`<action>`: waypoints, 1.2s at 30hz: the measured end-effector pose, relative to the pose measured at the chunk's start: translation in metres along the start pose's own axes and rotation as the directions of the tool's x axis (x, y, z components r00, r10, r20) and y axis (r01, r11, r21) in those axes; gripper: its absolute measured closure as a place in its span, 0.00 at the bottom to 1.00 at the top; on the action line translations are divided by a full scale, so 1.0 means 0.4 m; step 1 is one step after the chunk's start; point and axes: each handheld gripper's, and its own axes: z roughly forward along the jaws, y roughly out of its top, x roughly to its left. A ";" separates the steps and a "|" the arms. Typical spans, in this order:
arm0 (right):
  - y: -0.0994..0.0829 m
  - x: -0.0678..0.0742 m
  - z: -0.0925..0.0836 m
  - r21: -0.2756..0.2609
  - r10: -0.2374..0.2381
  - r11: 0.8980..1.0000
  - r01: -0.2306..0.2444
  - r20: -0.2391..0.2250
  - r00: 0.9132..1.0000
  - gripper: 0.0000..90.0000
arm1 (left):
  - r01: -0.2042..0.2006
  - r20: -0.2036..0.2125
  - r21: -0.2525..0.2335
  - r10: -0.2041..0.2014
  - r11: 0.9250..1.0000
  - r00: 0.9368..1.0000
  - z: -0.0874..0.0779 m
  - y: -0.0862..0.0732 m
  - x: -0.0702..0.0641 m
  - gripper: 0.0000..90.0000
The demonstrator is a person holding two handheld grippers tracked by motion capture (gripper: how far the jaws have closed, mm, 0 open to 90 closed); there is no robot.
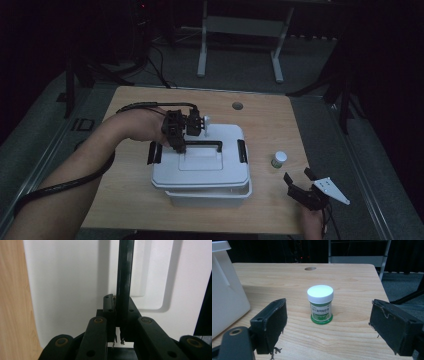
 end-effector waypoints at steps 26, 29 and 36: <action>0.001 0.002 0.002 0.008 -0.006 1.000 0.006 0.004 1.000 0.16 | 0.157 0.001 -0.008 -0.157 0.988 0.988 -0.014 -0.201 0.004 0.93; 0.001 0.002 0.002 0.006 -0.004 1.000 0.004 0.004 1.000 0.15 | 0.183 -0.003 -0.013 -0.183 0.983 0.983 -0.015 -0.231 0.003 0.93; 0.001 0.003 0.002 0.009 -0.007 1.000 0.007 0.005 1.000 0.16 | 0.230 -0.014 -0.014 -0.230 0.973 0.973 -0.019 -0.305 -0.005 0.93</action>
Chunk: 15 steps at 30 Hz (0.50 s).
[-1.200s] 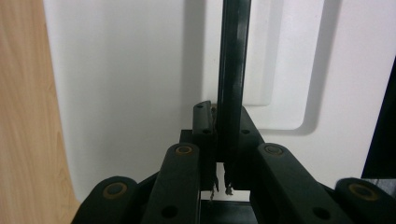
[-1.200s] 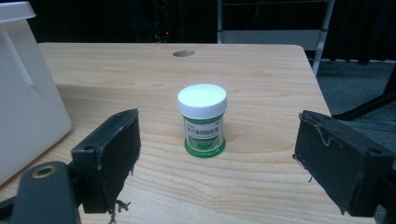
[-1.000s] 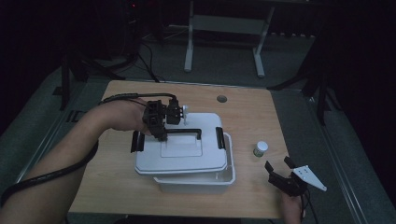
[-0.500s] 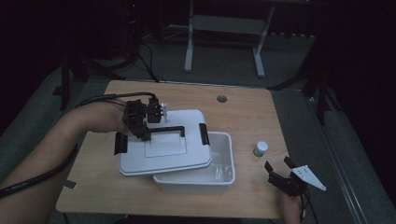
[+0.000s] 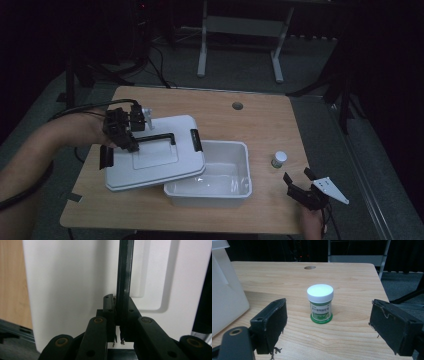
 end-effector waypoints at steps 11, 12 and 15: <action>0.000 0.001 0.001 0.003 -0.001 1.000 0.001 0.001 1.000 0.16 | 0.106 0.000 0.011 -0.106 0.994 0.994 0.029 -0.126 0.016 0.93; 0.000 0.001 0.001 0.003 -0.001 1.000 0.001 0.001 1.000 0.16 | 0.106 0.000 0.011 -0.106 0.994 0.994 0.029 -0.126 0.016 0.93; 0.000 0.001 0.002 0.005 -0.007 1.000 0.007 0.003 1.000 0.16 | 0.153 -0.002 0.006 -0.153 0.988 0.988 0.044 -0.168 0.027 0.93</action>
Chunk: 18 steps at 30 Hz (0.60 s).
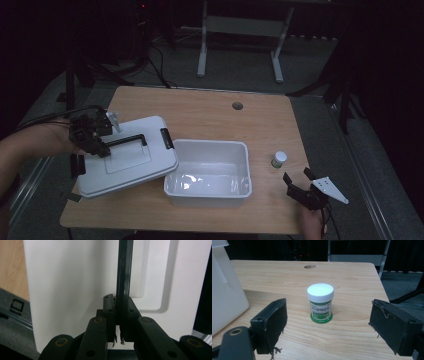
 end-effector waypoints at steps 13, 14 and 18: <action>0.000 0.000 0.000 0.002 0.001 1.000 -0.001 0.001 1.000 0.16 | 0.076 -0.006 0.037 -0.076 0.996 0.997 0.089 -0.085 0.029 0.93; 0.000 0.000 0.000 0.002 0.001 1.000 -0.001 0.001 1.000 0.16 | 0.078 0.001 0.038 -0.078 0.996 0.997 0.097 -0.089 0.030 0.93; 0.000 0.001 0.000 0.002 0.001 1.000 -0.001 0.003 1.000 0.16 | 0.090 0.025 0.034 -0.090 0.995 0.996 0.137 -0.100 0.035 0.93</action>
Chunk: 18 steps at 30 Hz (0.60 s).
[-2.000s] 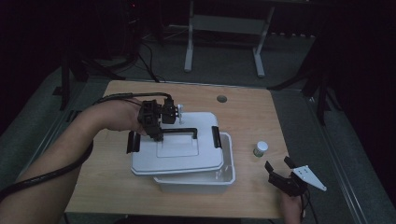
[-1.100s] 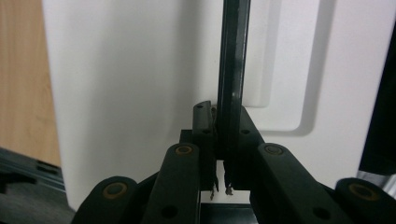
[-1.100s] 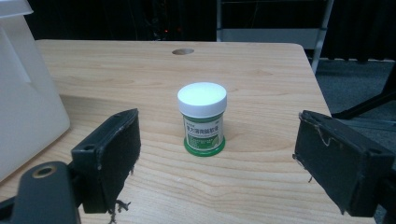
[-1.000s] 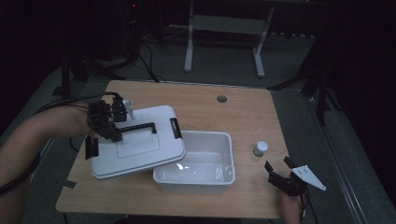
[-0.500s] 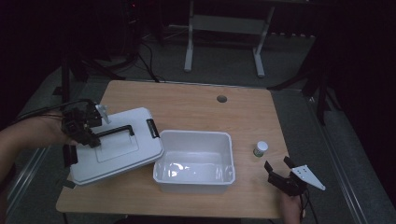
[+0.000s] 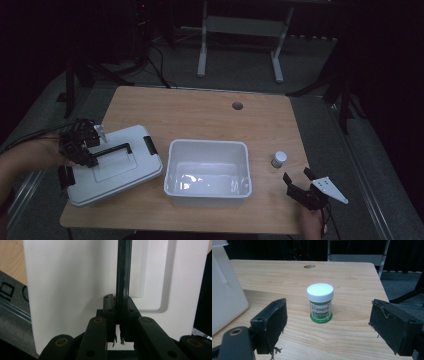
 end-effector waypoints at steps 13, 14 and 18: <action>0.000 0.001 -0.001 0.000 -0.001 1.000 0.001 -0.010 1.000 0.16 | 0.036 0.065 -0.022 -0.034 0.999 0.997 0.134 0.003 0.032 0.93; 0.000 0.000 -0.001 0.001 -0.001 1.000 0.001 -0.009 1.000 0.16 | 0.034 0.069 -0.017 -0.033 0.999 0.997 0.144 0.006 0.035 0.93; 0.000 0.002 0.000 0.005 -0.004 1.000 0.004 -0.007 1.000 0.16 | 0.042 0.072 -0.021 -0.040 0.999 0.997 0.172 0.018 0.045 0.93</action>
